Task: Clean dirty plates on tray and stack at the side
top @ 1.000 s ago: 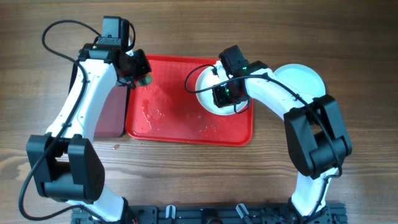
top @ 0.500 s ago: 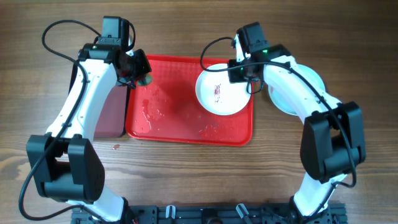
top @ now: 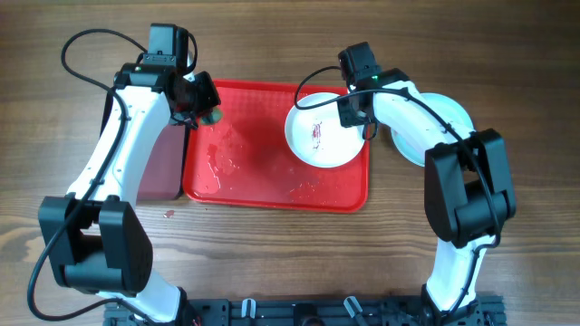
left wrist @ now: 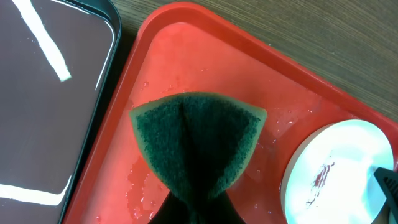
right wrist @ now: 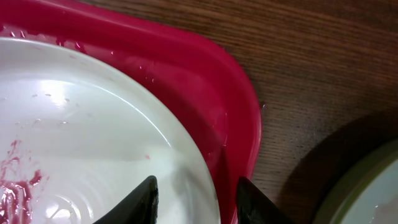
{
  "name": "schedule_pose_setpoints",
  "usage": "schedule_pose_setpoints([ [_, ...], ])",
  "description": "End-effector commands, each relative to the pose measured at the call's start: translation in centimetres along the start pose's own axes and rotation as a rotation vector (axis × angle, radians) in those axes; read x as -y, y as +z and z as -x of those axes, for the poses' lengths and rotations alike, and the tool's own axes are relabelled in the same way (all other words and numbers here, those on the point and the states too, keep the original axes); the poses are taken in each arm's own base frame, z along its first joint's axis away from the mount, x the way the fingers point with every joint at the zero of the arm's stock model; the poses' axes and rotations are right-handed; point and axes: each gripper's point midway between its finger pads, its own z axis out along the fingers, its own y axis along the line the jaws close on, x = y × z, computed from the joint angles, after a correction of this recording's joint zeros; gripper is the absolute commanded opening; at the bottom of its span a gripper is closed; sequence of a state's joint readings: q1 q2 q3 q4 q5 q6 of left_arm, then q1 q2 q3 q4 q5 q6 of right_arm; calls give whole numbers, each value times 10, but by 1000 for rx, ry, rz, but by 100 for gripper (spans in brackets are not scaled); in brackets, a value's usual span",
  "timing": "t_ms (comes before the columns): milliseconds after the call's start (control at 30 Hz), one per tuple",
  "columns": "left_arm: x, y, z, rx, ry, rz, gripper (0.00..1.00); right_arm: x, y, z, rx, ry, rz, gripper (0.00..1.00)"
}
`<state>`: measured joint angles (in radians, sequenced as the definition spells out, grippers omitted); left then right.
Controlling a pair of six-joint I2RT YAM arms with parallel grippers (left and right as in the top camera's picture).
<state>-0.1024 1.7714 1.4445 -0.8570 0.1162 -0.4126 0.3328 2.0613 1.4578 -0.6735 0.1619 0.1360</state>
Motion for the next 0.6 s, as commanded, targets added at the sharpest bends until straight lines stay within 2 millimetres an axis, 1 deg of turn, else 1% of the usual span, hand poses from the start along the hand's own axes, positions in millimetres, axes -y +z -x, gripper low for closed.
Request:
schedule_pose_setpoints([
  [0, -5, 5, 0, -3, 9, 18, 4, -6, 8, -3, -20, -11, 30, 41],
  [67, -5, 5, 0, -3, 9, 18, 4, -17, 11, -10, -50, -13, 87, 33],
  [100, -5, 5, 0, -4, 8, 19, 4, -23, 10, -13, -67, -14, 126, 25],
  [133, -5, 5, 0, -4, 8, 19, 4, -30, 9, -17, -81, -12, 164, 20],
  [200, -5, 5, 0, -4, 8, 19, 4, -39, 7, -21, -102, -7, 218, 18],
  [267, -5, 5, 0, -4, 8, 19, 4, -55, 2, -25, -126, 17, 314, 15],
  [367, -5, 5, 0, -4, 8, 19, 4, -72, -3, -27, -147, 64, 384, 11],
  [467, -5, 5, 0, -4, 8, 18, 4, -85, -6, -27, -142, 70, 395, 8],
  [533, -5, 5, 0, -4, 8, 19, 4, -94, -7, -26, -139, 87, 399, 4],
  [567, -5, 5, 0, -4, 8, 19, 4, -100, -7, -26, -140, 110, 402, 4],
])
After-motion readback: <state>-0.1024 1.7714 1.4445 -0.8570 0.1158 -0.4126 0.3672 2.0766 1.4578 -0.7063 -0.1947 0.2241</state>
